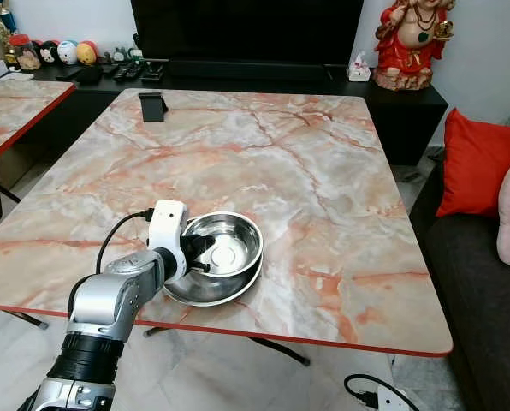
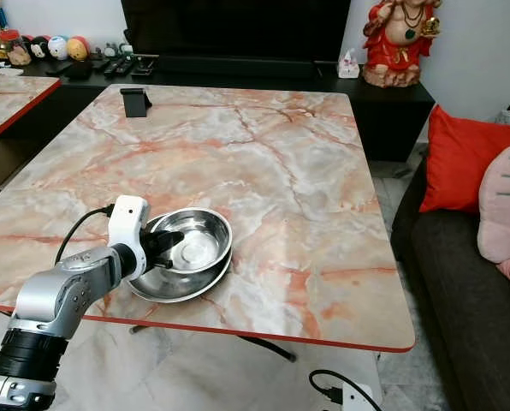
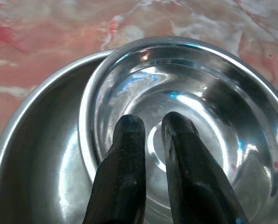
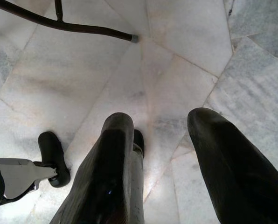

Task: Setting the table

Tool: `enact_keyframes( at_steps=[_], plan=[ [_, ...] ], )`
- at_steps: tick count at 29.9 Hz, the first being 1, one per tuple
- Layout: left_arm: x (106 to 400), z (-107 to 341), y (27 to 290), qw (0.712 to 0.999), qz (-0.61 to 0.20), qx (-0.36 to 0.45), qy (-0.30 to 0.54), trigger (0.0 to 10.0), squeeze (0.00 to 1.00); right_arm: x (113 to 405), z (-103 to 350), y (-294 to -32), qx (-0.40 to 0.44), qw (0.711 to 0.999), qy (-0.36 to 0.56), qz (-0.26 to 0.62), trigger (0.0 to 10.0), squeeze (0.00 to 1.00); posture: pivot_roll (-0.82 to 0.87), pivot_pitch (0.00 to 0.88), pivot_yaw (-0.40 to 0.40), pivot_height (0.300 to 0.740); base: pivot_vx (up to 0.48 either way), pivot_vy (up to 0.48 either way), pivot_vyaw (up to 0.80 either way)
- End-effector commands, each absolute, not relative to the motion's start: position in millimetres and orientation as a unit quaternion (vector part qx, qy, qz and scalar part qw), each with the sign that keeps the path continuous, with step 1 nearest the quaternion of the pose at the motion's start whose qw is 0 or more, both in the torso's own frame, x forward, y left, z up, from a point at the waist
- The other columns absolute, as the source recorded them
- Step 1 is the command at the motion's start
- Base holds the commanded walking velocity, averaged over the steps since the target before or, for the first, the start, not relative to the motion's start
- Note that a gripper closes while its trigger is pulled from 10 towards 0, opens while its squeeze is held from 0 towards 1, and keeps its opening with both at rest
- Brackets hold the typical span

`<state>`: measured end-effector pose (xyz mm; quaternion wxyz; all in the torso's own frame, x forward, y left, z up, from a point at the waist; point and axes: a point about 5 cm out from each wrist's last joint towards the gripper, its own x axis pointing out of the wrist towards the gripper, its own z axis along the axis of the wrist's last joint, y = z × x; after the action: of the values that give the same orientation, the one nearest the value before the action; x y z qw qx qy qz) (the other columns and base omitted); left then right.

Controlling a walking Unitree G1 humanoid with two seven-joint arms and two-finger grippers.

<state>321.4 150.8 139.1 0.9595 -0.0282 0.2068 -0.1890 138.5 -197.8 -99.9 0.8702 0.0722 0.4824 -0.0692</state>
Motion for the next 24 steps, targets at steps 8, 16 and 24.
enact_keyframes(
  at_steps=[8,16,24],
  plan=[
    [325.8,144.6,152.9,0.964,-0.177,-0.021,0.199,10.0,0.00,135.6,-101.0,-198.4,0.071,0.867,0.489,-0.069,10.0,0.00,0.01,0.000,-0.016,0.740,0.000,0.000,0.00],
    [326.4,146.4,154.1,0.964,-0.174,-0.017,0.199,10.0,0.00,135.6,-101.0,-198.4,0.071,0.867,0.489,-0.069,10.0,0.00,0.01,0.000,-0.016,0.740,0.000,0.000,0.00],
    [326.1,146.5,154.8,0.963,-0.174,-0.007,0.204,10.0,0.00,135.6,-101.1,-198.2,0.071,0.866,0.490,-0.068,10.0,0.00,0.01,0.000,-0.016,0.740,0.000,0.000,0.00]
  ],
)
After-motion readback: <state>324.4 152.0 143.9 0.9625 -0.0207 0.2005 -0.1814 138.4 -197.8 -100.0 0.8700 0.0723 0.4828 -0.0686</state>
